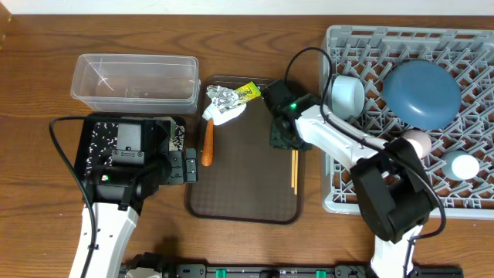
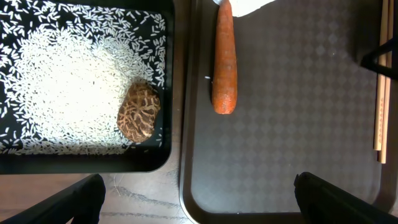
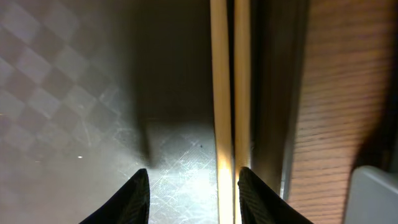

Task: Sort waste into correct bins and load items into the dishwasher rack
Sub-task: 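Reach the right gripper to the chopsticks on the brown tray and grasp one, then carry the chopstick with the right gripper and drop it into the rack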

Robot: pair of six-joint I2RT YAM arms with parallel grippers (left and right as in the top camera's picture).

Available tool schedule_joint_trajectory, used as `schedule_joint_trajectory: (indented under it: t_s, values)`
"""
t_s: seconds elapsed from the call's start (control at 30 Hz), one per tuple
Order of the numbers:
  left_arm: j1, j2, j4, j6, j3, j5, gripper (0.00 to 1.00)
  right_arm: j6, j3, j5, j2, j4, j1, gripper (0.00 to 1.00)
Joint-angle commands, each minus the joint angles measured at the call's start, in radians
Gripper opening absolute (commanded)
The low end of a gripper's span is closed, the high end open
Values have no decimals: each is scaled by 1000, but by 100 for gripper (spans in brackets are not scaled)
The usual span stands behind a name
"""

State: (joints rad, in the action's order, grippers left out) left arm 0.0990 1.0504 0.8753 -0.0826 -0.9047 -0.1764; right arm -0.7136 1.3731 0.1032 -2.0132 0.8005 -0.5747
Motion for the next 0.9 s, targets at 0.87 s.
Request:
schedule_joint_trajectory:
  t_s: [0.87]
  values:
    - [-6,-6,3,-5,-19,5,98,214,56,-124,154,11,32,1]
